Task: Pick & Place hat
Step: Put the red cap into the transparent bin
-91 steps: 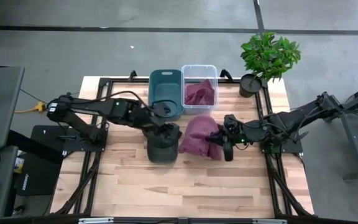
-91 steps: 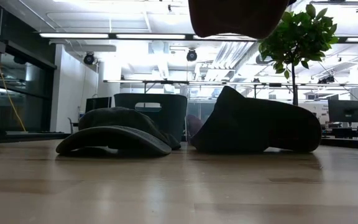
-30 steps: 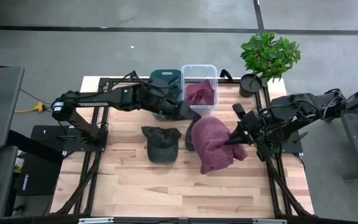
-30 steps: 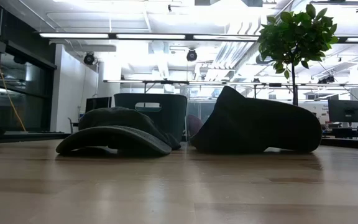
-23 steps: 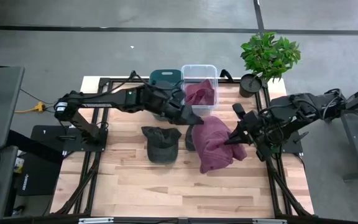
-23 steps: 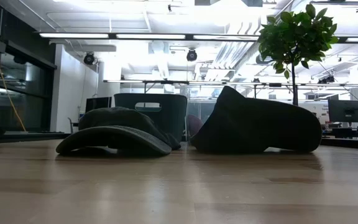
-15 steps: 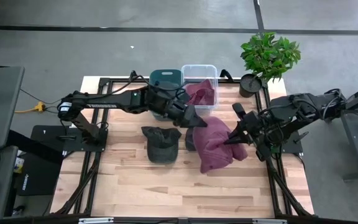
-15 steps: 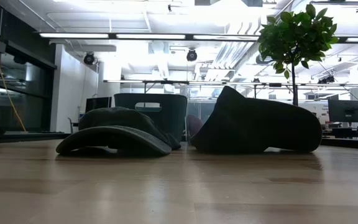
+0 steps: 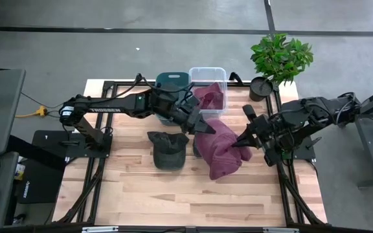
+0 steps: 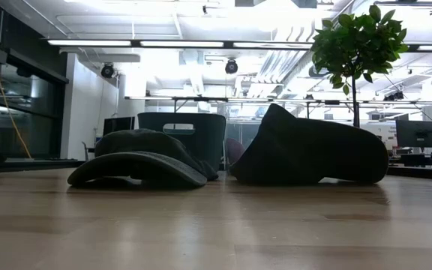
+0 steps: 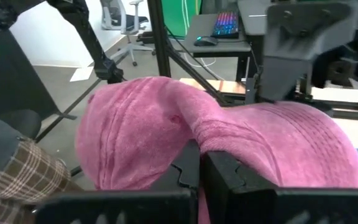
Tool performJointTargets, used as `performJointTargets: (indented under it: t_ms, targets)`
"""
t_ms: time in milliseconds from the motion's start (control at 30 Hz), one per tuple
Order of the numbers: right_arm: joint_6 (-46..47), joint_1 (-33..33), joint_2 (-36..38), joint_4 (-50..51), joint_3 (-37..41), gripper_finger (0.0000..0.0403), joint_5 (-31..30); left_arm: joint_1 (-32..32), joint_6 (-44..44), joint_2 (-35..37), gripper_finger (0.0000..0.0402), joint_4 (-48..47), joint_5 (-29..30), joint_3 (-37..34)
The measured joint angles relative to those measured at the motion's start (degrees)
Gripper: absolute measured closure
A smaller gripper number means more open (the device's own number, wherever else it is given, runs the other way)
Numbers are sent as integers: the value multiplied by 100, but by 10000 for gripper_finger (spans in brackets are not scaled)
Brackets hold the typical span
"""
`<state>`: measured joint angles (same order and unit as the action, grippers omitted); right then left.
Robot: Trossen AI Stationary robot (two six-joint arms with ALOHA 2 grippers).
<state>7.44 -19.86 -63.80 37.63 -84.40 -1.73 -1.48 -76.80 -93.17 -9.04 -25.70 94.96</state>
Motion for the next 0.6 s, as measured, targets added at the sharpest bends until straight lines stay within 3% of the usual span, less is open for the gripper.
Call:
performJointTargets:
  t_ms: [367, 467, 600]
  targets:
    - [152, 2, -2, 114, 0, 403, -641, 39, -104, 0, 125, 9, -32, 0]
    - [159, 2, -2, 117, 0, 403, -691, 39, -104, 0, 149, 9, -32, 0]
    - [214, 2, -2, 117, 0, 403, -757, 39, -42, 0, 210, 7, -56, 0]
